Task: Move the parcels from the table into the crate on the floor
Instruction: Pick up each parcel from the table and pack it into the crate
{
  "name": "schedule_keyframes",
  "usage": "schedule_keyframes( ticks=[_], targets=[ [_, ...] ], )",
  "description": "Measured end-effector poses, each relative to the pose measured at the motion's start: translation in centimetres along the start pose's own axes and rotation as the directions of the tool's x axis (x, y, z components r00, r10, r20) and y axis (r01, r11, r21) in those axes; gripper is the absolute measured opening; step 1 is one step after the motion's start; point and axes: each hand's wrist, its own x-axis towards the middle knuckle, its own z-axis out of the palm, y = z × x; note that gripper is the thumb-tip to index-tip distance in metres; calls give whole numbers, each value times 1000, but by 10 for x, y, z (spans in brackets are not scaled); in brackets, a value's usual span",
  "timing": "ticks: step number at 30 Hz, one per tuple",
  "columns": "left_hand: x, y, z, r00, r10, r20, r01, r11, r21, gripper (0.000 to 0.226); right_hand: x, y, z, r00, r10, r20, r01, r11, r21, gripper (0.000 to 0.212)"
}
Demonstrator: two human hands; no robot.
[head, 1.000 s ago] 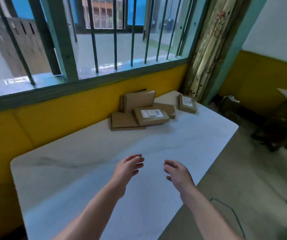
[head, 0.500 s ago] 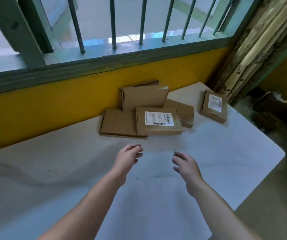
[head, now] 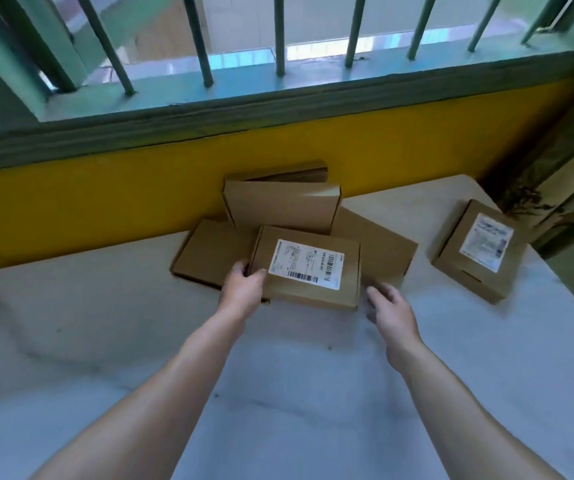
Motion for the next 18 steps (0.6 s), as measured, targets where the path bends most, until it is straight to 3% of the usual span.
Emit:
schedule_keyframes(
  ticks=[4, 11, 18],
  targets=[
    [2, 5, 13, 996, -54, -73, 56, 998, 27, 60, 13, -5, -1, 992, 22, 124, -31, 997, 70, 8],
    [-17, 1, 4, 992, -70, -101, 70, 998, -11, 55, 6, -5, -4, 982, 7, 191, -28, 994, 107, 18],
    [-58, -31, -35, 990, -26, -137, 8, 991, -132, 23, -36, 3, -2, 974, -47, 224, 29, 996, 80, 21]
  ],
)
